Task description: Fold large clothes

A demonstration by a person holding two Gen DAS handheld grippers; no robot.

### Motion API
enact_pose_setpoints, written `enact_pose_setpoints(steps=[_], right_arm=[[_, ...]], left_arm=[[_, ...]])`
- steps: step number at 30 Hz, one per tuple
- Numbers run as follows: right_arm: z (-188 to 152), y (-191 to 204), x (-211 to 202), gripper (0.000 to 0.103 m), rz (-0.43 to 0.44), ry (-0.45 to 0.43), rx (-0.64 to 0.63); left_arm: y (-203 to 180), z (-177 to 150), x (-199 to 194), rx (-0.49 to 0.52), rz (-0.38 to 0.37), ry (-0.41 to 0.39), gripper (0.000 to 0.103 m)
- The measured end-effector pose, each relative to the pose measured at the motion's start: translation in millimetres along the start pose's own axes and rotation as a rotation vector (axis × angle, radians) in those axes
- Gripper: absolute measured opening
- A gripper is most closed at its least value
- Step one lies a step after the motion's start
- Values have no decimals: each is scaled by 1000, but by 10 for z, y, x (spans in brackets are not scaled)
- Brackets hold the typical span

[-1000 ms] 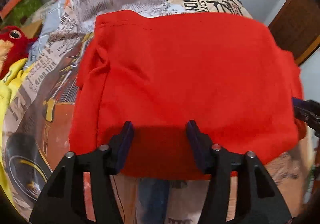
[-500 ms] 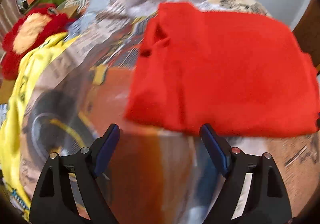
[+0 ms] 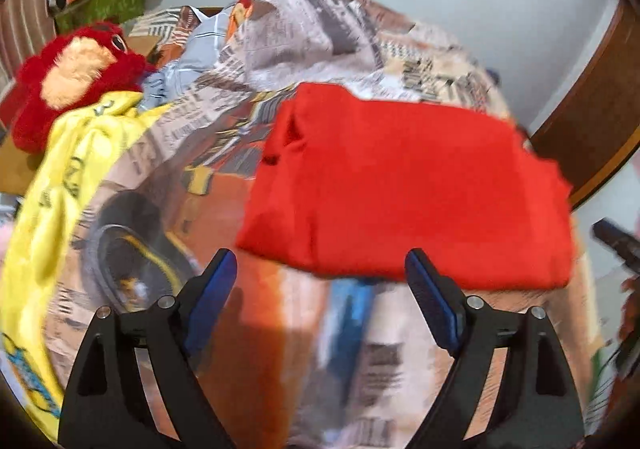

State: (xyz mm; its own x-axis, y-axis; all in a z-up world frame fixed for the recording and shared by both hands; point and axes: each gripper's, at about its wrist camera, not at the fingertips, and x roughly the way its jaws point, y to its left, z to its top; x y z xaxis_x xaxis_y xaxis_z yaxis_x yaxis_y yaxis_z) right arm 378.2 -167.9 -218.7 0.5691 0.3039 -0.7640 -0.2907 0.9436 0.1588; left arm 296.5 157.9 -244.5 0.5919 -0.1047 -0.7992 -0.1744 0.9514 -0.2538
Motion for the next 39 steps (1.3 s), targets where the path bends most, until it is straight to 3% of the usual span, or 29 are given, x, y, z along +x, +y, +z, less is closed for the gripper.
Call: enact_pose_setpoints(steps=[4, 9, 14, 20, 24, 27, 29, 31, 32, 34, 39], right_arm=[[30, 192, 97, 77, 43, 1, -9], [20, 418, 410, 77, 58, 71, -61], [-76, 517, 704, 77, 48, 170, -92], [-118, 516, 762, 77, 73, 175, -73], [-103, 527, 801, 77, 73, 180, -63], [-92, 544, 809, 77, 64, 180, -63], [-85, 566, 797, 77, 53, 179, -68], [-76, 574, 789, 77, 42, 179, -75], [-73, 586, 775, 77, 35, 178, -80], [-65, 602, 745, 77, 20, 175, -93], [-6, 674, 648, 77, -7, 150, -131]], left_arm=[[-11, 30, 276, -96, -90, 69, 88], [153, -101, 705, -287, -292, 205, 87], [247, -142, 916, -376, -437, 243, 87], [443, 6, 1209, -492, -476, 194, 81], [438, 139, 1391, -513, -449, 175, 63], [441, 208, 1469, -561, -444, 130, 56], [486, 204, 1514, -638, -461, 109, 47], [543, 193, 1585, -693, -462, 112, 26], [559, 187, 1599, -711, -464, 117, 21], [561, 211, 1539, -691, -442, 120, 10], [469, 358, 1026, -563, -358, 20, 5]])
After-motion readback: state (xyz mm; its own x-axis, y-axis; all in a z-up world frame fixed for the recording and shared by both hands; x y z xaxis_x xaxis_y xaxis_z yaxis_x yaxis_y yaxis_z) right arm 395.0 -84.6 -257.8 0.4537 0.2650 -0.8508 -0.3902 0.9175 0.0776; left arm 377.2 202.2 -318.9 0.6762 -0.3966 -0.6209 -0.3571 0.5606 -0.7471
